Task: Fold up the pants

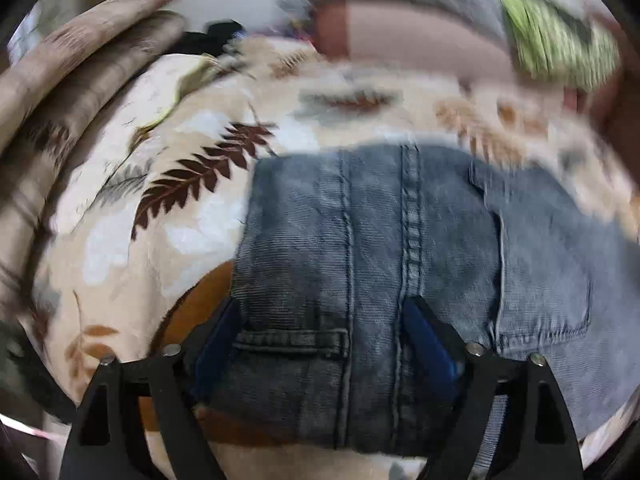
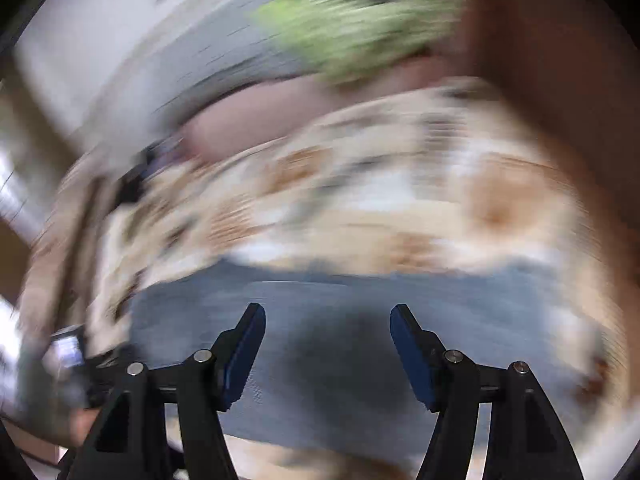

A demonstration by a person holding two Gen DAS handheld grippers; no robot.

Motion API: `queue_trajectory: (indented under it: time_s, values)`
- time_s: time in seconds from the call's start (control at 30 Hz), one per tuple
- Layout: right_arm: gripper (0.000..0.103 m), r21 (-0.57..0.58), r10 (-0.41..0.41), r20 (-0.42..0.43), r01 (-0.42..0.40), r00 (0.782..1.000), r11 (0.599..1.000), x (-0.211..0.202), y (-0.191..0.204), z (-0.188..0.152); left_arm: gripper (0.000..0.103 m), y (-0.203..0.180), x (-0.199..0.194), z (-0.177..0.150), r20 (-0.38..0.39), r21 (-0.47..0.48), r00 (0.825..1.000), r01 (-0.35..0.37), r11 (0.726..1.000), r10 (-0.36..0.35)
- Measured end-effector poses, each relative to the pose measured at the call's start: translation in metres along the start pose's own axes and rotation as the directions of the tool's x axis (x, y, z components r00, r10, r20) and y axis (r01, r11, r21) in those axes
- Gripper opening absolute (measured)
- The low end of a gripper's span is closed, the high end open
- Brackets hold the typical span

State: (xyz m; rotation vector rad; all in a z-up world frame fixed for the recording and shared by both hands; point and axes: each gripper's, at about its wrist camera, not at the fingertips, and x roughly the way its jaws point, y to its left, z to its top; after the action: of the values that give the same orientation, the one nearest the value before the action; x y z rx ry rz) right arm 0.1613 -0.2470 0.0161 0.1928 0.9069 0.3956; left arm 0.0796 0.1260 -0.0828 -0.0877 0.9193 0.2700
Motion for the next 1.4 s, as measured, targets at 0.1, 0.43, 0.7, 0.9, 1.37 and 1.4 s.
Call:
queue_trajectory:
  time_s: [0.1, 0.43, 0.7, 0.9, 1.37, 1.4]
  values:
    - [0.067, -0.124, 0.032, -0.132, -0.049, 0.991, 0.991, 0.078, 0.06, 0.029, 0.094, 0.004, 0.002, 0.001, 0.009, 0.018, 1.0, 0.02, 1.0, -0.02]
    - [0.002, -0.42, -0.176, -0.339, 0.018, 0.924, 0.907, 0.215, 0.103, 0.049, 0.098, 0.022, 0.008, -0.003, -0.005, -0.057, 0.993, 0.114, 0.992, -0.114]
    - [0.002, -0.375, -0.228, -0.265, 0.118, 0.937, 0.92, 0.239, 0.088, 0.049, 0.098, 0.012, -0.032, 0.005, 0.175, 0.016, 0.984, 0.023, 1.0, -0.025]
    - [0.004, -0.239, -0.157, -0.165, 0.115, 0.974, 0.964, 0.174, 0.071, 0.05, 0.103, -0.004, 0.007, -0.006, 0.024, 0.058, 1.0, -0.018, 0.998, 0.017]
    - [0.016, 0.198, 0.05, -0.104, -0.029, 0.993, 0.98, 0.089, -0.024, -0.026, 0.103, 0.005, -0.028, 0.009, 0.114, -0.011, 0.993, 0.035, 0.999, -0.033]
    - [0.017, 0.195, 0.041, -0.087, -0.023, 0.995, 0.981, 0.074, -0.026, -0.033, 0.103, 0.004, -0.038, 0.01, 0.148, -0.007, 0.988, 0.044, 0.999, -0.042]
